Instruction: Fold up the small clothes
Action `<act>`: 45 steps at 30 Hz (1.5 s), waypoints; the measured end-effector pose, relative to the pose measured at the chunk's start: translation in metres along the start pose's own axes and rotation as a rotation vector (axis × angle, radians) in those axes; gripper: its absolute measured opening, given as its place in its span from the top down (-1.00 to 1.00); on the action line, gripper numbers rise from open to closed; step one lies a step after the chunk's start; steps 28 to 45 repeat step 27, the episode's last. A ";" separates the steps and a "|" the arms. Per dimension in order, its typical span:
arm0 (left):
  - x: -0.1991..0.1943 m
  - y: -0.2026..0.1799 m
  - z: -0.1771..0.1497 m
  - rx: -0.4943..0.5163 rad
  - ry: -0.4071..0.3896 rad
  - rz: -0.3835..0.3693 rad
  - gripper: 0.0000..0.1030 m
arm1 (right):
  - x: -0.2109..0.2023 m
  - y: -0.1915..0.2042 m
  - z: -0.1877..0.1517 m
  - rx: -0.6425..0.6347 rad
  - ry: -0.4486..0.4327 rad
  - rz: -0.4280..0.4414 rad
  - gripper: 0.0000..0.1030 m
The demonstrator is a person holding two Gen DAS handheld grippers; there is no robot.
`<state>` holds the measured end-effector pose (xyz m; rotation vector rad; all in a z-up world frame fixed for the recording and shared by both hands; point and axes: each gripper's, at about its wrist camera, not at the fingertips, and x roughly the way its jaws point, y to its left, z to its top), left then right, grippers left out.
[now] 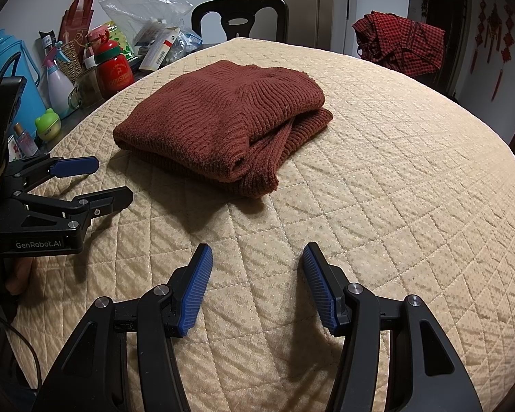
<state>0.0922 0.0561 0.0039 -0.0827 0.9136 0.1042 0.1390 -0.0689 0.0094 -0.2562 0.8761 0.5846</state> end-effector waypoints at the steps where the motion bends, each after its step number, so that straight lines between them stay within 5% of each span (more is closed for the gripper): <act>1: 0.000 0.000 0.000 0.000 0.000 0.001 -0.61 | 0.000 0.000 0.000 0.000 0.000 0.000 -0.08; 10: 0.003 0.007 0.000 -0.018 0.019 0.008 -0.80 | 0.000 0.000 0.000 0.000 0.000 0.000 -0.08; 45: 0.004 0.006 -0.001 -0.018 0.021 0.010 -0.82 | 0.000 0.000 0.000 0.000 0.000 0.000 -0.09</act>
